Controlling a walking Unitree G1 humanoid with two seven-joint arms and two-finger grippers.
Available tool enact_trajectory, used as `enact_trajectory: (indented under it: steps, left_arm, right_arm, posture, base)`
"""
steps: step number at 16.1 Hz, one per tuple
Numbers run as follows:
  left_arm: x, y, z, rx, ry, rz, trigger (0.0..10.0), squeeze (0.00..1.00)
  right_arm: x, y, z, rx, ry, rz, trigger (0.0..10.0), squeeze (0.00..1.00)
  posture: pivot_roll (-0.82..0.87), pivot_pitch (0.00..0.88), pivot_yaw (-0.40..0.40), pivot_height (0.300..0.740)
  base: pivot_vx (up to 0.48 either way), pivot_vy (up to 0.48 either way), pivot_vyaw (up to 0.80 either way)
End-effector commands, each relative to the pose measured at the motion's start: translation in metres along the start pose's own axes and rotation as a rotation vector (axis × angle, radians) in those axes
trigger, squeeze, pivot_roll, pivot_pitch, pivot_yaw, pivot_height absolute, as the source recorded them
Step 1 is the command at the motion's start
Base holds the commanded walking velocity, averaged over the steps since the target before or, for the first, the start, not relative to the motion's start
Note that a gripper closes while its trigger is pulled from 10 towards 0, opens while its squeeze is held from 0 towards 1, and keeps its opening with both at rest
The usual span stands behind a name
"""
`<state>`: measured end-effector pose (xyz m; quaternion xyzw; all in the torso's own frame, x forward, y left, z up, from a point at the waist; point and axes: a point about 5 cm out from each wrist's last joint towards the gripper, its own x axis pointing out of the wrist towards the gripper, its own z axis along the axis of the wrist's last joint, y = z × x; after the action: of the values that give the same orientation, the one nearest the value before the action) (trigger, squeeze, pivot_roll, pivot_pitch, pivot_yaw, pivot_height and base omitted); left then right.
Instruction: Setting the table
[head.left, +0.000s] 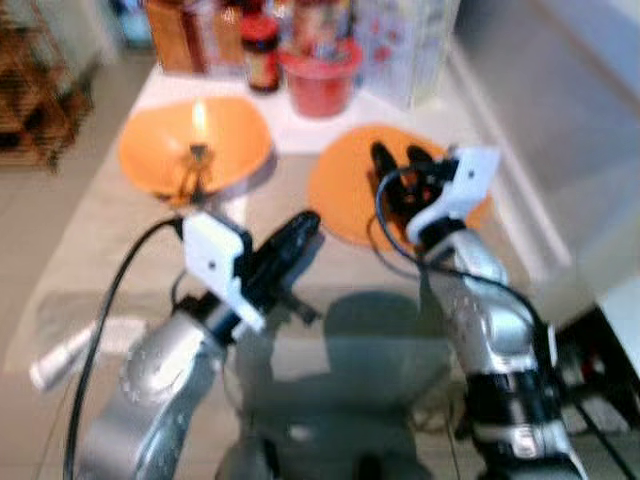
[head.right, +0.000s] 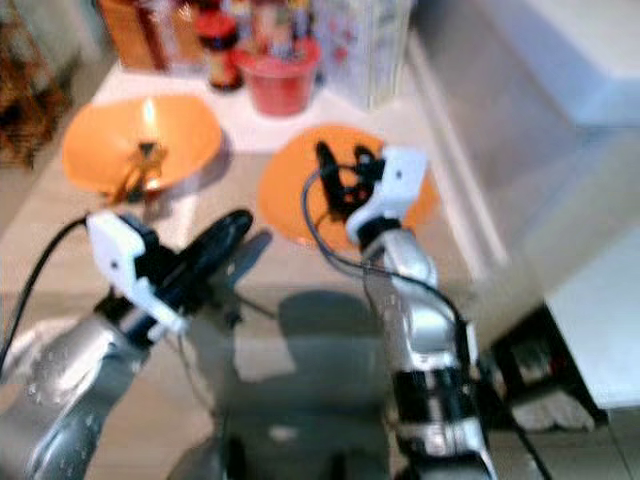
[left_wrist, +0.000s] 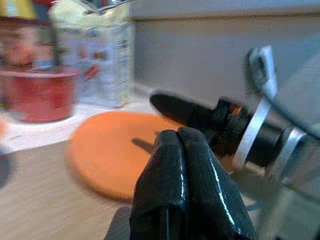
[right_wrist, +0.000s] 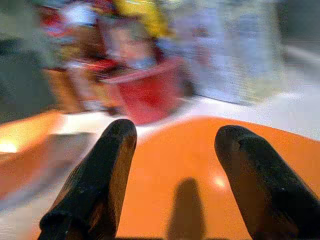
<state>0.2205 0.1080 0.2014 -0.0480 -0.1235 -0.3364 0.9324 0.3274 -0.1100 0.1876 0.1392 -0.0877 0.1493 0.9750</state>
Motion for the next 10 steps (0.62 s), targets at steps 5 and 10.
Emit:
enact_trajectory:
  steps: [5,10]
  left_arm:
    - [-0.0021,-0.0030,-0.0008,0.027,0.032,-0.003,10.0,0.00]
    - [-0.0022,-0.0066,-0.0020,0.024,0.038,-0.008,10.0,0.00]
  right_arm:
    - [-0.0020,-0.0132,-0.0057,-0.006,0.080,-0.139,10.0,0.00]
    - [-0.0074,-0.0130,-0.0118,0.069,0.155,-0.225,10.0,0.00]
  posture:
    - [-0.03,0.136,-0.014,0.740]
    - [-0.03,0.148,-0.021,0.740]
  base:
    - [0.000,0.000,0.00]
    - [0.000,0.000,0.00]
